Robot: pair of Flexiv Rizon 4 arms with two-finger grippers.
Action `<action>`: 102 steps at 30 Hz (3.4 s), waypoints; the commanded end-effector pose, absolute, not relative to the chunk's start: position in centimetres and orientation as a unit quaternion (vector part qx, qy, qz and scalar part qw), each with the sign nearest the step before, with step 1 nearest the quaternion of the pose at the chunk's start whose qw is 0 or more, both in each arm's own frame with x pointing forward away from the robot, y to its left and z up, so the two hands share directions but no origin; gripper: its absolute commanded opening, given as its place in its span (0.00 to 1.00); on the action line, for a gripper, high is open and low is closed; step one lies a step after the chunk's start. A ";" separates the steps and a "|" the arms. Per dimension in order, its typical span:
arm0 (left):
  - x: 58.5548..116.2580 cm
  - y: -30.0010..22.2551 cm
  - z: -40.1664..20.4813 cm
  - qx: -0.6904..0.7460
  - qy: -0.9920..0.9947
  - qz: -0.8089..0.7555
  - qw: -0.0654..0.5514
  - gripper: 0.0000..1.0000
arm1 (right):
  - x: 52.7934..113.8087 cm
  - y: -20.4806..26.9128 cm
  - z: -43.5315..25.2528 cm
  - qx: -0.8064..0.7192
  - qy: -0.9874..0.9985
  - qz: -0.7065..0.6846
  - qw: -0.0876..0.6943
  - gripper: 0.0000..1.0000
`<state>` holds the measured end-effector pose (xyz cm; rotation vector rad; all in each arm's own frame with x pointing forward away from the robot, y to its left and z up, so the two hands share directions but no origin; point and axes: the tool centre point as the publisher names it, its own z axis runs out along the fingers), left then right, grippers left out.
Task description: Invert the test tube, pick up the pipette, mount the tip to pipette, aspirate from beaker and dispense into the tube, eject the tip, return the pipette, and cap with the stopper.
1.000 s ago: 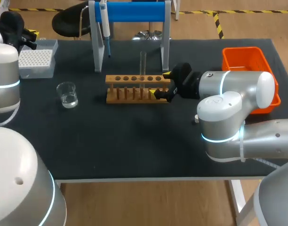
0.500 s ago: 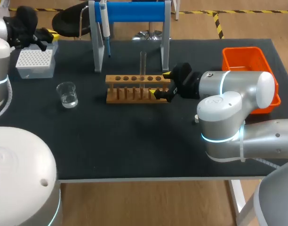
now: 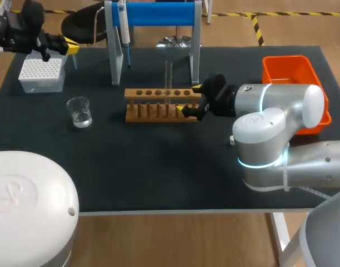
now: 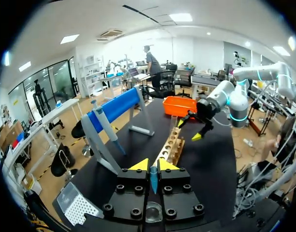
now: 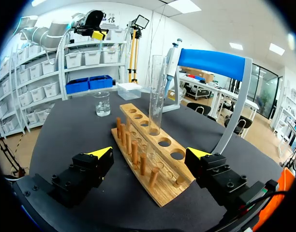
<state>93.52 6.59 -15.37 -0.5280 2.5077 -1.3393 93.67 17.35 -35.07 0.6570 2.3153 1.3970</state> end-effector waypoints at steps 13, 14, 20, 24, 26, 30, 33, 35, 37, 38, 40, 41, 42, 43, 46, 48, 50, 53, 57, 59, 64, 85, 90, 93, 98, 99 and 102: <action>91.3 2.6 -13.7 -0.123 0.869 -0.470 0.094 0.00 | 93.6 17.4 -35.1 0.233 0.819 0.493 0.179 1.00; 90.8 1.7 -13.4 -0.114 0.870 -0.470 0.093 0.00 | 93.6 17.4 -35.1 0.233 0.819 0.493 0.179 1.00; 88.0 -3.9 -12.4 -0.088 0.870 -0.477 0.084 0.00 | 93.6 17.4 -35.1 0.233 0.819 0.493 0.179 1.00; 86.5 -7.0 -12.1 -0.078 0.866 -0.488 0.079 0.00 | 93.6 17.4 -35.1 0.233 0.819 0.493 0.179 1.00; 85.8 -8.4 -12.0 -0.071 0.862 -0.495 0.076 0.00 | 93.6 17.4 -35.1 0.233 0.819 0.493 0.179 1.00; 84.8 -11.0 -12.3 -0.062 0.861 -0.502 0.049 0.00 | 93.6 17.4 -35.1 0.233 0.819 0.493 0.179 1.00; 84.2 -12.3 -12.5 -0.066 0.861 -0.504 0.030 0.00 | 93.6 17.4 -35.1 0.233 0.819 0.493 0.179 1.00; 83.8 -13.0 -12.7 -0.062 0.861 -0.504 0.023 0.00 | 93.6 17.4 -35.1 0.233 0.819 0.493 0.179 1.00; 83.5 -13.3 -12.9 -0.060 0.856 -0.512 0.018 0.00 | 93.6 17.4 -35.1 0.233 0.819 0.493 0.179 1.00; 83.3 -13.6 -13.0 -0.060 0.856 -0.512 0.017 0.00 | 93.6 17.4 -35.1 0.233 0.819 0.493 0.179 1.00; 83.0 -13.9 -13.2 -0.059 0.855 -0.515 0.012 0.00 | 93.6 17.4 -35.1 0.233 0.819 0.493 0.179 1.00; 82.9 -14.1 -13.3 -0.057 0.857 -0.513 0.009 0.00 | 93.6 17.4 -35.1 0.233 0.819 0.493 0.179 1.00; 82.8 -14.3 -13.4 -0.061 0.859 -0.508 0.009 0.00 | 93.6 17.4 -35.1 0.233 0.819 0.493 0.179 1.00; 82.8 -14.3 -13.5 -0.061 0.855 -0.515 0.007 0.00 | 93.6 17.4 -35.1 0.233 0.819 0.493 0.179 1.00; 82.4 -14.6 -13.7 -0.061 0.858 -0.509 0.007 0.00 | 93.6 17.4 -35.1 0.233 0.819 0.493 0.179 1.00; 82.3 -14.9 -13.7 -0.058 0.863 -0.502 0.007 0.00 | 93.6 17.4 -35.1 0.233 0.819 0.493 0.179 1.00; 82.2 -15.1 -13.8 -0.056 0.865 -0.498 0.004 0.00 | 93.6 17.4 -35.1 0.233 0.819 0.493 0.179 1.00; 82.2 -15.2 -13.9 -0.052 0.866 -0.498 0.003 0.00 | 93.6 17.4 -35.1 0.233 0.819 0.493 0.179 1.00; 82.2 -15.3 -13.9 -0.049 0.866 -0.498 0.003 0.00 | 93.6 17.4 -35.1 0.233 0.819 0.493 0.179 1.00; 82.2 -15.3 -13.9 -0.047 0.866 -0.497 0.003 0.00 | 92.9 16.7 -34.6 0.227 0.817 0.498 0.180 1.00; 82.2 -15.3 -14.0 -0.046 0.867 -0.495 0.004 0.00 | 91.5 15.2 -33.4 0.214 0.814 0.511 0.177 1.00; 82.2 -15.3 -14.4 -0.040 0.868 -0.495 -0.002 0.00 | 85.2 12.7 -26.4 0.078 0.771 0.621 0.118 1.00; 82.2 -15.3 -14.4 -0.040 0.868 -0.495 -0.002 0.00 | 84.4 13.4 -25.2 0.045 0.761 0.638 0.108 1.00; 82.2 -15.3 -14.4 -0.040 0.868 -0.495 -0.002 0.00 | 84.0 13.7 -24.4 0.025 0.748 0.657 0.089 1.00; 82.2 -15.3 -14.4 -0.040 0.868 -0.495 -0.002 0.00 | 83.7 14.6 -23.2 0.011 0.741 0.669 0.058 1.00; 82.2 -15.3 -14.4 -0.040 0.868 -0.495 -0.002 0.00 | 83.7 14.8 -23.0 0.007 0.740 0.671 0.050 1.00; 82.2 -15.3 -14.4 -0.040 0.868 -0.495 -0.002 0.00 | 83.6 15.6 -22.2 0.000 0.734 0.678 0.028 1.00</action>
